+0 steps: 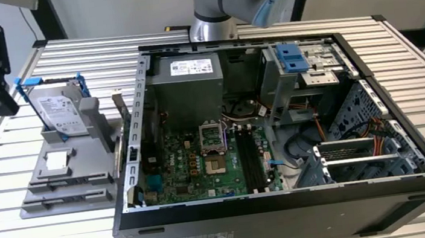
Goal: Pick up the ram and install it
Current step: 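Pick up the ram and move it above insertion slot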
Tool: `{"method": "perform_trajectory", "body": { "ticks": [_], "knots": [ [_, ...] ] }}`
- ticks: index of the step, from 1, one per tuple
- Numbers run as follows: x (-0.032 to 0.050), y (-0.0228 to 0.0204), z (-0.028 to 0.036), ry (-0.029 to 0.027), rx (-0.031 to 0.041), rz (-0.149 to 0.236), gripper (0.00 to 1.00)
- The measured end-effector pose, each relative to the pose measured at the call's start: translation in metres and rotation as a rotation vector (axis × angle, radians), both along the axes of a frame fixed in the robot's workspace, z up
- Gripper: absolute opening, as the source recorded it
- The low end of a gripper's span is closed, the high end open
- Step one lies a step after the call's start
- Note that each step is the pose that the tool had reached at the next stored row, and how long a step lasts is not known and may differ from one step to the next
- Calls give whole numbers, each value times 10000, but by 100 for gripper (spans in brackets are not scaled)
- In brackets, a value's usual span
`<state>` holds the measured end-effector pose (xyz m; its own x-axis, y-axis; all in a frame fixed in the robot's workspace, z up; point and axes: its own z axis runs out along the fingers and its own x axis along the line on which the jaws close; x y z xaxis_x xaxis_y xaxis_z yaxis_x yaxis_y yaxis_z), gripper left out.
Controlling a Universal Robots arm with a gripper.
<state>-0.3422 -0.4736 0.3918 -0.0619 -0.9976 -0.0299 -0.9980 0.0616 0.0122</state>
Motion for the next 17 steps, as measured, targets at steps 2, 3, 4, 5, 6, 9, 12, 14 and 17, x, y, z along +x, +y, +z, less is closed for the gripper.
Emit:
{"method": "perform_trajectory", "body": {
  "ticks": [2,3,4,5,6,9,12,14,17],
  "knots": [
    [0,1,-4,-29,32,268,0],
    [0,1,-6,-34,36,452,0],
    [0,1,-9,-37,37,622,0],
    [-1,1,-11,-40,38,813,0],
    [0,0,-13,-40,38,993,0],
    [-1,0,-15,-39,38,1424,0],
    [-1,0,-16,-39,39,1453,100],
    [0,0,-15,-38,38,1473,100],
    [0,0,-15,-38,38,1501,100]
  ]
}}
